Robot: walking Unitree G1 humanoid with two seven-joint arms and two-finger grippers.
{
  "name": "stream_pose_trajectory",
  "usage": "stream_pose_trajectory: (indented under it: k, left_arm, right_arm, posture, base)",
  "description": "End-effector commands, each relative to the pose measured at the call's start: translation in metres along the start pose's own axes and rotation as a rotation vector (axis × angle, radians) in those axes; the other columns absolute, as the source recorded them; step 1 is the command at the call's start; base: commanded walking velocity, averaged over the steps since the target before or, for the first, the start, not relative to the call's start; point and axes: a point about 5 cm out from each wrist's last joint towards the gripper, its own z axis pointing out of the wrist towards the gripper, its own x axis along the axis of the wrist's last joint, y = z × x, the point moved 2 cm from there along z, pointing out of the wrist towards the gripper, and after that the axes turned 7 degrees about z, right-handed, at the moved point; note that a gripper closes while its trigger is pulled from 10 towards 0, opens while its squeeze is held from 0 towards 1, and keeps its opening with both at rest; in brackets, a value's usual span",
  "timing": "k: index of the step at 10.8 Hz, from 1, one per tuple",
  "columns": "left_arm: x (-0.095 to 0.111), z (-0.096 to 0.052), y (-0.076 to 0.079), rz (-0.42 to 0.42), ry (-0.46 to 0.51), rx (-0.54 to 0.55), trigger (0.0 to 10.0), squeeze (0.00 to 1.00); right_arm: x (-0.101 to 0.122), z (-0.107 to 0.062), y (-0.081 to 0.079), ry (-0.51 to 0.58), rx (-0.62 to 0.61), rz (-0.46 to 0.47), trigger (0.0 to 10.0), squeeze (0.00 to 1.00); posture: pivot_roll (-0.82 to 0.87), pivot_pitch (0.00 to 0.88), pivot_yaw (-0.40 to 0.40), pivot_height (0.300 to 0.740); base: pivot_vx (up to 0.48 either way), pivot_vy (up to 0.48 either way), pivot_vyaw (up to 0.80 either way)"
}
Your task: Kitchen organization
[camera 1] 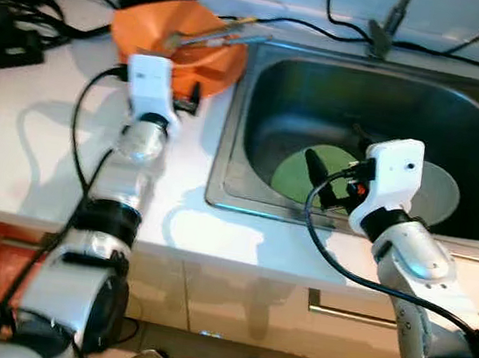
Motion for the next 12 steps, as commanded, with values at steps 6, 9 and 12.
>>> stream_pose_trajectory:
  k: [6,9,12]
  left_arm:
    - [-0.001,0.011,-0.015,-0.032,-0.057,0.070,10.0,0.00]
    - [0.008,0.018,-0.017,-0.002,-0.111,0.057,10.0,0.00]
    - [0.010,0.022,-0.014,0.000,-0.174,0.023,10.0,0.00]
  right_arm:
    - [0.001,-0.005,-0.003,-0.023,0.031,-0.017,10.0,0.00]
    - [0.001,-0.003,-0.004,-0.026,0.035,-0.015,10.0,0.00]
    - [0.001,-0.002,-0.005,-0.026,0.037,-0.013,10.0,0.00]
  posture:
    - [-0.07,0.181,-0.027,0.740]
    - [-0.07,0.179,-0.025,0.740]
    - [-0.06,0.176,-0.024,0.740]
  base:
    - [0.000,0.000,0.00]
    - [0.000,0.000,0.00]
    - [0.000,0.000,0.00]
